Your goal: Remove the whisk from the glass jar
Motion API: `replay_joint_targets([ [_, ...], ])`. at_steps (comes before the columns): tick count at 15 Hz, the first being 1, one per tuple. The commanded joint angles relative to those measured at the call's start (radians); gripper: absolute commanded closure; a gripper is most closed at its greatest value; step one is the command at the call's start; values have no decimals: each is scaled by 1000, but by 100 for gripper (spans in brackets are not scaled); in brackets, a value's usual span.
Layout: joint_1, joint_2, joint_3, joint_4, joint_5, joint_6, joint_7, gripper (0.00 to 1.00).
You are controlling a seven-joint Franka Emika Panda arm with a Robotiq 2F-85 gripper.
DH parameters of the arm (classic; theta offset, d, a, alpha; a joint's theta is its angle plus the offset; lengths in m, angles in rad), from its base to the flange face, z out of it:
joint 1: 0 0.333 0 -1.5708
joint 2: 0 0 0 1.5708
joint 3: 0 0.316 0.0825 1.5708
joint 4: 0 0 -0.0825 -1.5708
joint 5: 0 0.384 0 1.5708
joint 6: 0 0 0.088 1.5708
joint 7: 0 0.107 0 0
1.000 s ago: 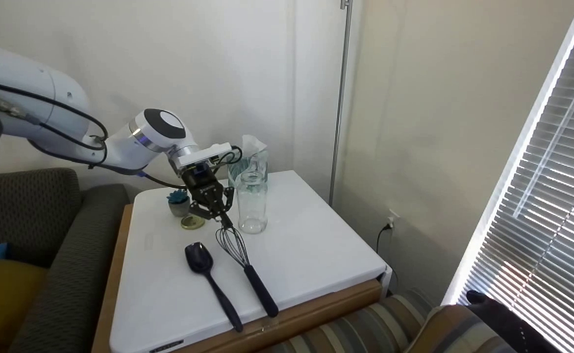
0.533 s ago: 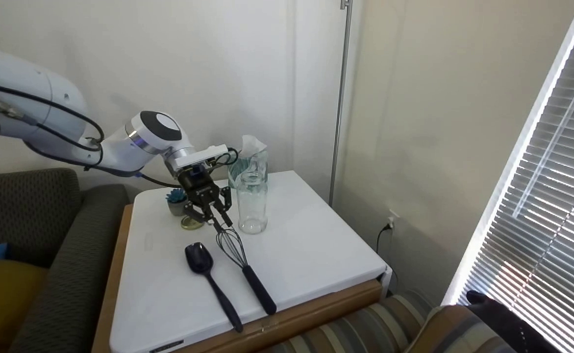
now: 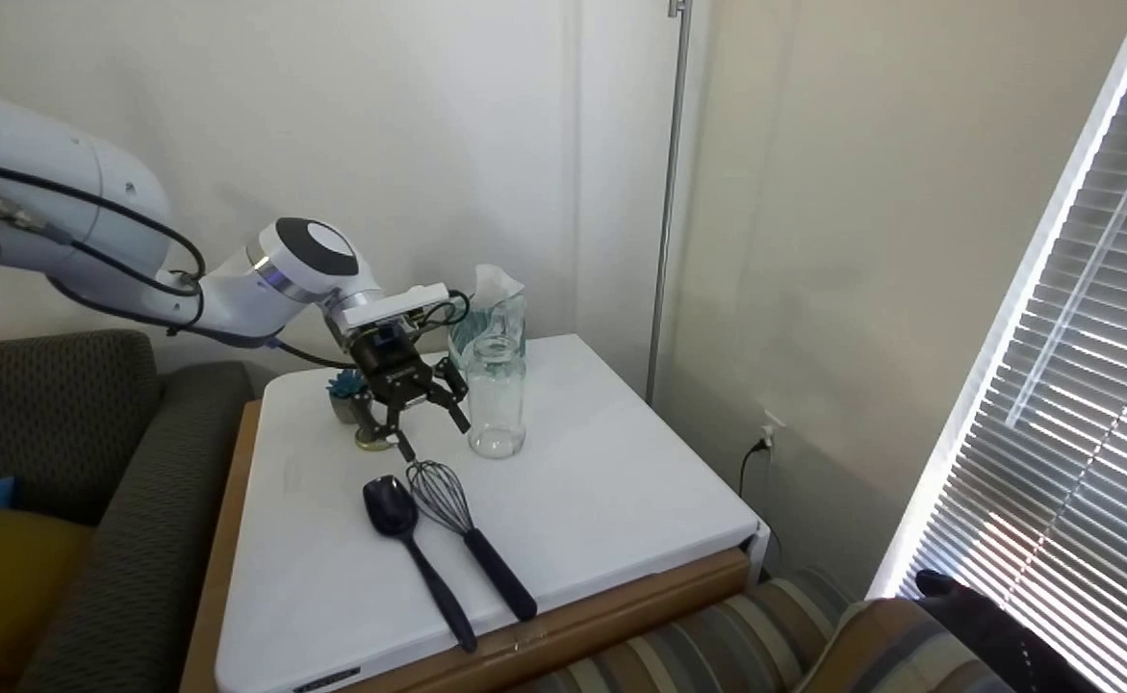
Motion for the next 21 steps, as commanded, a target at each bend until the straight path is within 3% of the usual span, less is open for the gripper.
replay_joint_targets([
  [1,12,0,-31,38,14,-60,-14,0],
  [9,22,-3,-39,132,36,-99,-23,0],
  [15,-15,-30,-15,229,173,-84,-185,0],
  [16,-32,-50,24,226,171,-77,-205,0],
  [21,-93,-134,90,228,252,-80,-306,0],
])
